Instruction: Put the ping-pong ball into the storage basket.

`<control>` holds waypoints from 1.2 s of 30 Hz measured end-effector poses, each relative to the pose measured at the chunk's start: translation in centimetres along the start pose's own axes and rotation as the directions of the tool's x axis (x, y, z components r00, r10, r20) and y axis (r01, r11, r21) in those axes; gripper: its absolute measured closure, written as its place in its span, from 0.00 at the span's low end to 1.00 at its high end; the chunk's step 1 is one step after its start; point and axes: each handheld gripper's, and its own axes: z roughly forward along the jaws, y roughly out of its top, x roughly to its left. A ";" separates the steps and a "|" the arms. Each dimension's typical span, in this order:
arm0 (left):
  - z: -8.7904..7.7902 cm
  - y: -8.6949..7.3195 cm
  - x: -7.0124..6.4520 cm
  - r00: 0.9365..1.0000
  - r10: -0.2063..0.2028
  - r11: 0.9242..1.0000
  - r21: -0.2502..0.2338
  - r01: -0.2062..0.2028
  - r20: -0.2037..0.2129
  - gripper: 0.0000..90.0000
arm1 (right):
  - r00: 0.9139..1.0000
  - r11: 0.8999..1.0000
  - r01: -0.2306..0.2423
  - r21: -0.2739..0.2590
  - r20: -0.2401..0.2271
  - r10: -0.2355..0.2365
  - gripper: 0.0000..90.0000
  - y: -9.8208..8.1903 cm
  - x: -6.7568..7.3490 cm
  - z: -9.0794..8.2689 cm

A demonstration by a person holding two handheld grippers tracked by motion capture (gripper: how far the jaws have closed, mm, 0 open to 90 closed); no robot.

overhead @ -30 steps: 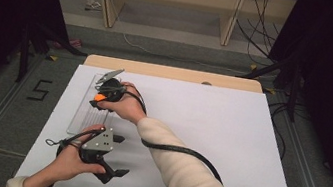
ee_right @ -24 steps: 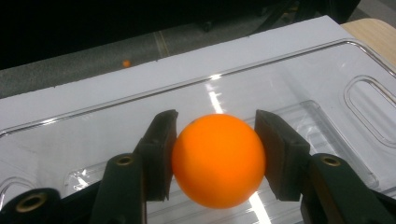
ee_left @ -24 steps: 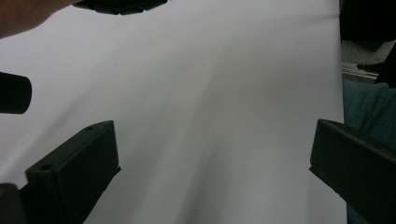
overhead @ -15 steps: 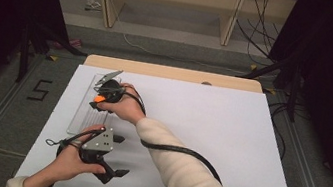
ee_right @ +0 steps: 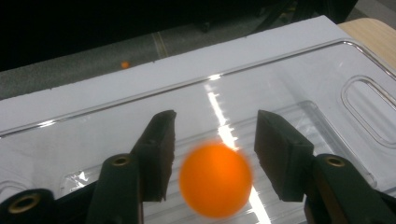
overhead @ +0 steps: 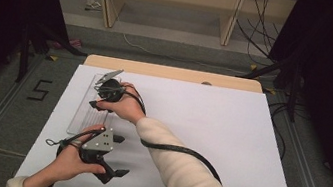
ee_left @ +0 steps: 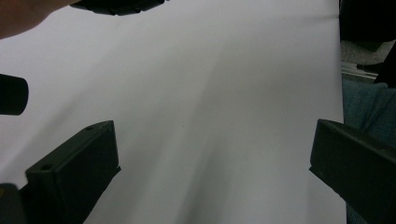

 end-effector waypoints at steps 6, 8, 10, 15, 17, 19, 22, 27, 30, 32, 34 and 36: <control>0.0 0.0 0.0 1.000 -0.001 1.000 0.002 0.001 0.000 0.01 | 1.000 0.999 -0.012 -0.031 -0.012 0.012 0.37 0.1 -0.1 -0.4; 0.0 0.0 0.0 1.000 0.000 1.000 0.003 0.000 0.001 0.01 | 1.000 0.999 -0.010 -0.036 -0.005 0.009 0.34 0.1 -0.1 -0.7; 0.0 0.0 0.0 1.000 -0.001 1.000 0.000 0.001 0.000 0.01 | 1.000 0.999 -0.008 -0.039 -0.001 0.008 0.30 0.1 -0.1 -1.0; 0.0 0.0 0.0 1.000 -0.001 1.000 0.003 0.001 0.000 0.01 | 1.000 0.999 0.010 -0.039 0.009 -0.009 0.24 -0.2 -0.2 -2.0; 0.0 0.0 0.0 1.000 -0.002 1.000 0.003 0.002 0.000 0.01 | 1.000 0.999 0.009 -0.040 0.011 -0.009 0.23 -0.3 -0.2 -2.4; 0.0 0.0 0.0 1.000 -0.002 1.000 0.003 0.002 0.001 0.01 | 1.000 0.999 0.013 -0.037 0.011 -0.013 0.22 -0.4 -0.2 -2.8; 0.0 0.0 0.0 1.000 -0.002 1.000 0.004 0.002 0.001 0.01 | 1.000 0.999 0.014 -0.036 0.012 -0.013 0.21 -0.5 -0.2 -3.3; 0.0 0.0 0.0 1.000 -0.003 1.000 0.004 0.003 -0.001 0.01 | 1.000 0.999 0.019 -0.032 0.012 -0.018 0.19 -0.9 -0.2 -3.9; 0.0 0.0 0.0 1.000 -0.001 1.000 0.005 0.001 0.000 0.01 | 1.000 0.999 0.020 -0.035 0.007 -0.019 0.18 -1.1 -0.2 -4.3; 0.0 0.0 0.0 1.000 -0.002 1.000 0.004 0.002 0.000 0.01 | 1.000 0.999 0.019 -0.033 0.009 -0.019 0.18 -1.3 -0.2 -4.5; 0.0 0.0 0.0 1.000 -0.002 1.000 0.005 0.002 0.000 0.01 | 1.000 0.999 0.021 -0.036 0.011 -0.020 0.18 -1.5 -0.2 -4.8; 0.0 0.0 0.0 1.000 -0.003 1.000 0.002 0.003 -0.001 0.01 | 1.000 0.999 0.019 -0.039 0.015 -0.018 0.18 -1.6 -0.2 -5.0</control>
